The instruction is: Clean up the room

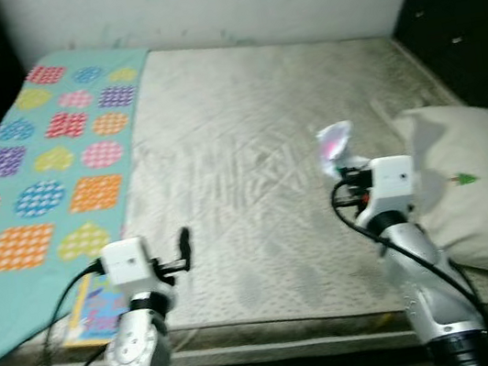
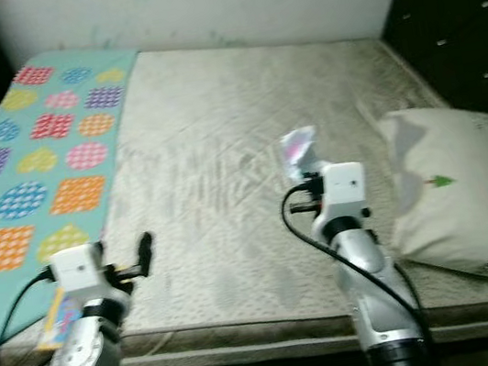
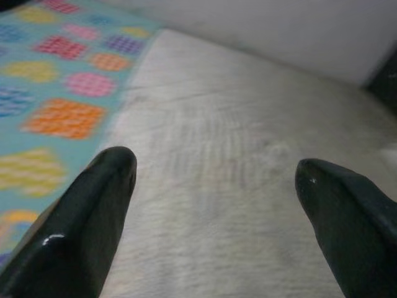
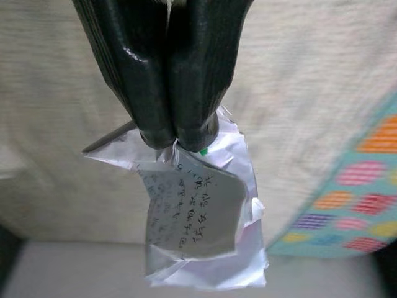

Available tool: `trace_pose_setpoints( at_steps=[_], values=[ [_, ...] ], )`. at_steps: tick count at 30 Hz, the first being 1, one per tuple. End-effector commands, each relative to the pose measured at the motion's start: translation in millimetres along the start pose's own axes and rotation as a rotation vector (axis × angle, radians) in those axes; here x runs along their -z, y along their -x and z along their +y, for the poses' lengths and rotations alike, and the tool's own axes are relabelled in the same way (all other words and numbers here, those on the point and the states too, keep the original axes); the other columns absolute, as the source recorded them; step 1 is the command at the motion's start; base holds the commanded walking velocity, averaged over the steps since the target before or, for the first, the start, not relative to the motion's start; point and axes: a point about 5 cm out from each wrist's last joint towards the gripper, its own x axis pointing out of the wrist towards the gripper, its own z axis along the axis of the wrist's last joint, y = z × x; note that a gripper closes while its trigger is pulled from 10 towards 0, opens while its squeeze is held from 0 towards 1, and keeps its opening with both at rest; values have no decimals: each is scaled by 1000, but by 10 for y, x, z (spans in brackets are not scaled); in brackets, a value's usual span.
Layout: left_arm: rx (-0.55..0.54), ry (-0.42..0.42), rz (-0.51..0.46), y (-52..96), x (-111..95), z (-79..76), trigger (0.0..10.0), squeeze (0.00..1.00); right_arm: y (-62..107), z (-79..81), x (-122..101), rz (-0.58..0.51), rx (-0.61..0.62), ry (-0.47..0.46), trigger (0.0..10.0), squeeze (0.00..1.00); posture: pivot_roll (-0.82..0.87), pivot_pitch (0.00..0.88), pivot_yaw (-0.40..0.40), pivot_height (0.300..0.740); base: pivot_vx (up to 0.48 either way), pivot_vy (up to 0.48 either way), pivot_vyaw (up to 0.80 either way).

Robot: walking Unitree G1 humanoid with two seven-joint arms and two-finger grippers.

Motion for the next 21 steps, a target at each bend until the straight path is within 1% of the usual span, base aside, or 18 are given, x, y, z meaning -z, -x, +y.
trace_pose_setpoints(
  at_steps=[1, 7, 17, 18, 20, 21],
  values=[
    [8, 2, -6, -16, -24, -29, 10000, 0, 3, -44, -44, -13, 4, 13, 10000, 0, -43, 102, -34, 740, 0, 480, 0],
    [8, 0, -7, -18, -20, -32, 10000, 0, 1, -45, -42, -13, 1, 16, 10000, 0, -43, 96, -37, 740, 0, 461, 0],
    [-5, -19, -9, -15, -21, -28, 10000, 0, -10, -32, -44, -10, -5, 23, 10000, 0, -43, 93, -40, 740, 0, 0, 0],
    [-32, -51, 5, -13, -9, 5, 10000, 0, -10, -36, -37, -6, -1, 23, 10000, 0, -43, 93, -40, 740, 0, 0, 0],
    [-41, -57, 11, -12, -3, 17, 10000, 0, -10, -36, -35, -4, 0, 22, 10000, 0, -43, 93, -40, 740, 0, 0, 0],
    [-31, -47, 13, -5, 0, 33, 10000, 0, -8, -39, -29, -2, 0, 22, 10000, 0, -38, 95, -39, 740, 0, 0, 0]
  ],
)
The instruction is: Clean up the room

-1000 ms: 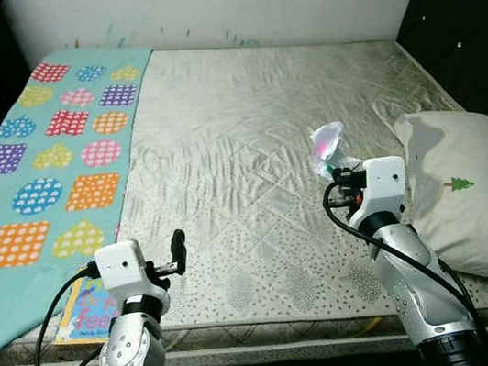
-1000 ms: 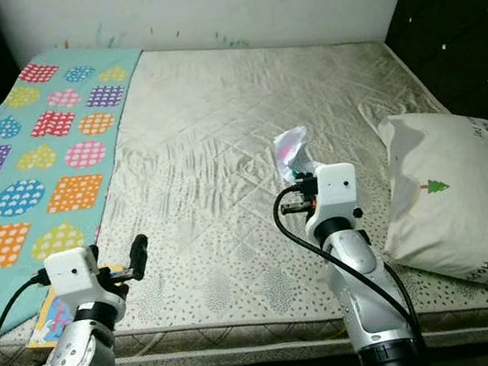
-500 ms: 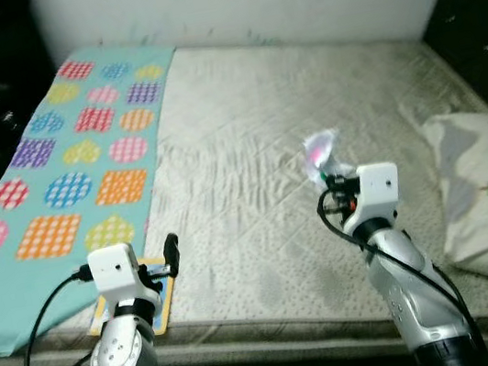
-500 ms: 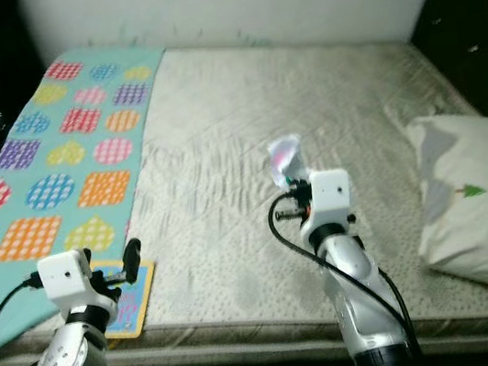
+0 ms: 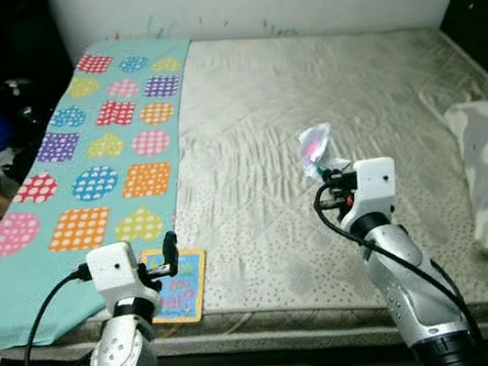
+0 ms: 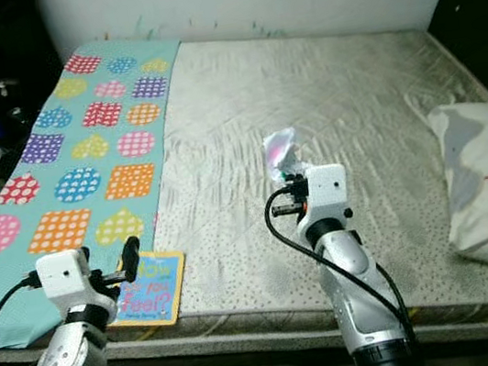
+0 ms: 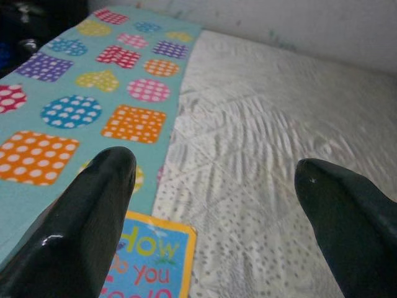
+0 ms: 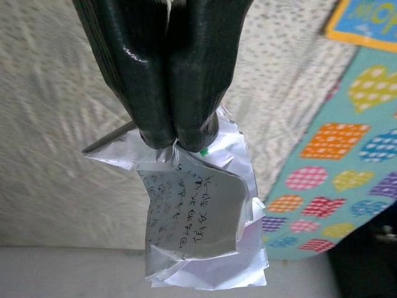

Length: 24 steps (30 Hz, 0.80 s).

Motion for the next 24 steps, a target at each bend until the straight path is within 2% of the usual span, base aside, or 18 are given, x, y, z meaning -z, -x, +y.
trace_pose_setpoints(
  at_steps=[1, 6, 14, 18, 24],
  values=[
    [7, 0, 17, 12, 23, 33, 10000, 0, 10, -40, 13, 10, 13, 0, 10000, 0, -38, 95, -39, 740, 0, 0, 0],
    [-3, 39, 15, 31, 16, 113, 10000, 0, 18, -24, 34, 21, 9, -11, 10000, 0, -39, 98, -39, 740, 0, 0, 0],
    [14, 52, 15, 31, 14, 80, 10000, 0, 27, -27, 39, 25, 6, -14, 10000, 0, -42, 106, -36, 740, 254, 0, -726],
    [15, 51, 17, 28, 17, 71, 10000, 0, 30, -30, 40, 25, 6, -14, 10000, 0, -43, 107, -36, 740, 296, 0, 0],
    [-3, 57, 41, 23, 50, 75, 10000, 0, 26, -27, 37, 26, 3, -9, 10000, 0, -43, 109, -36, 740, 0, 0, 0]
  ],
)
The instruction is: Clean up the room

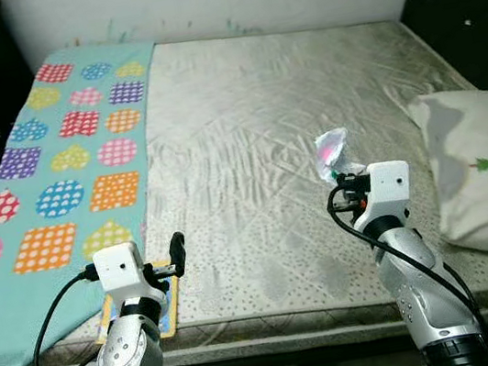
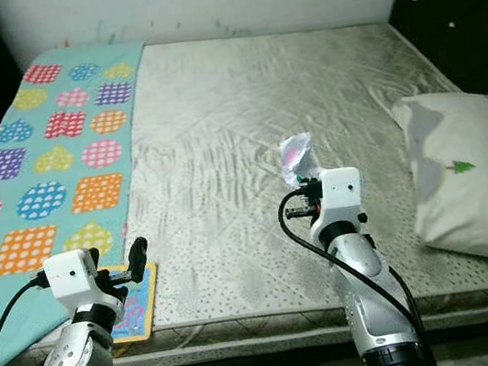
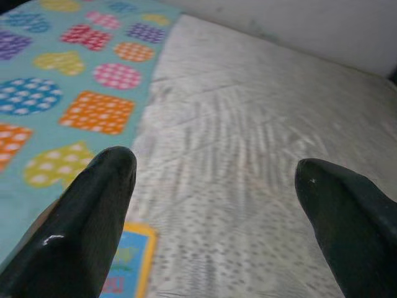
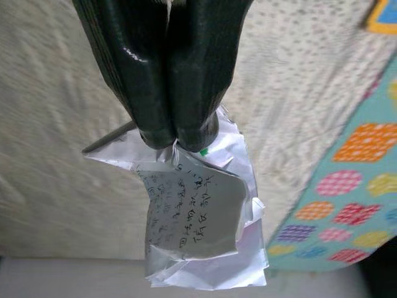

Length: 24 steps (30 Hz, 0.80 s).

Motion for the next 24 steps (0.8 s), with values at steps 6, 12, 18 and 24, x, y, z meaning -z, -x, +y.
trace_pose_setpoints(
  at_steps=[6, 12, 18, 24],
  values=[
    [-13, -2, 25, 18, 42, 25, 10000, 0, 6, -15, -4, 4, 1, 0, 10000, 0, -43, 109, -39, 740, 0, 0, 0],
    [12, 4, 8, 19, 21, 1, 10000, 0, 1, -17, 0, 7, 4, -2, 10000, 0, -43, 108, -36, 740, 104, 0, -135],
    [23, 6, 4, 18, 9, -12, 10000, 0, 2, -15, 4, 8, 4, -3, 10000, 0, -43, 109, -35, 740, 313, 0, -68],
    [23, 4, 5, 18, 7, -13, 10000, 0, 5, -21, 10, 11, 5, -1, 10000, 0, -43, 114, -36, 740, 305, 0, 0]
  ],
)
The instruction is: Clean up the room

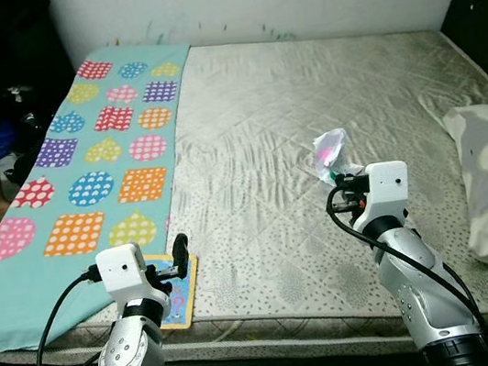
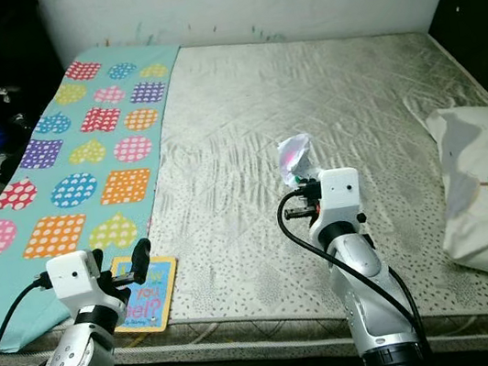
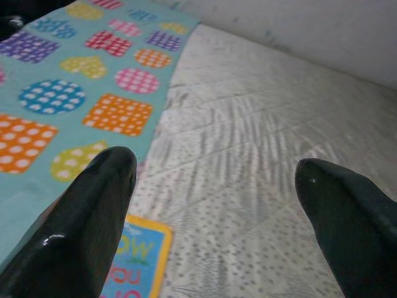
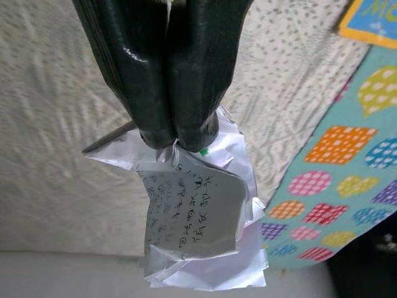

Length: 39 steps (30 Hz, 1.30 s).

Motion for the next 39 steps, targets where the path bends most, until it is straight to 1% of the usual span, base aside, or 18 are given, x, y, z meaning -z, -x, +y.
trace_pose_setpoints(
  at_steps=[1, 3, 9, 12, 15, 17, 23, 35, 39],
  values=[
    [-3, -10, 1, 11, -10, 15, 10000, 0, 0, -10, 0, 5, 8, -3, 10000, 0, -43, 114, -36, 740, 311, 0, 0],
    [-2, -9, 1, 10, -12, 13, 10000, 0, -5, -10, -1, 7, 8, -4, 10000, 0, -42, 116, -36, 740, 309, 0, 0],
    [-5, -9, 6, 7, -3, 13, 10000, 0, -8, -19, 9, 12, 12, -4, 10000, 0, -42, 116, -36, 740, 300, 0, -750],
    [-5, 18, 18, 1, 20, -7, 10000, 0, 2, -16, 15, 11, 11, -1, 10000, 0, -42, 116, -35, 740, 0, 0, 0],
    [-30, 9, 53, -10, 64, -17, 10000, 0, 2, -10, 18, 12, 9, 2, 10000, 0, -40, 115, -35, 740, 0, 0, 0],
    [-15, 23, 45, -1, 62, -31, 10000, 0, 2, -7, 20, 12, 8, 2, 10000, 0, -40, 115, -34, 740, 0, 0, 0],
    [-13, 33, 35, 5, 47, -24, 10000, 0, -2, -12, 24, 12, 7, 5, 10000, 0, -39, 112, -37, 740, 0, 0, 0],
    [-11, 31, 25, 1, 35, -29, 10000, 0, -13, 20, 22, 10, -14, 0, 10000, 0, -36, 101, -37, 740, 0, 433, 0],
    [-13, 31, 26, -2, 34, -32, 10000, 0, -16, 47, 15, 6, -39, 14, 10000, 0, -37, 102, -40, 740, 0, 480, 0]
  ],
)
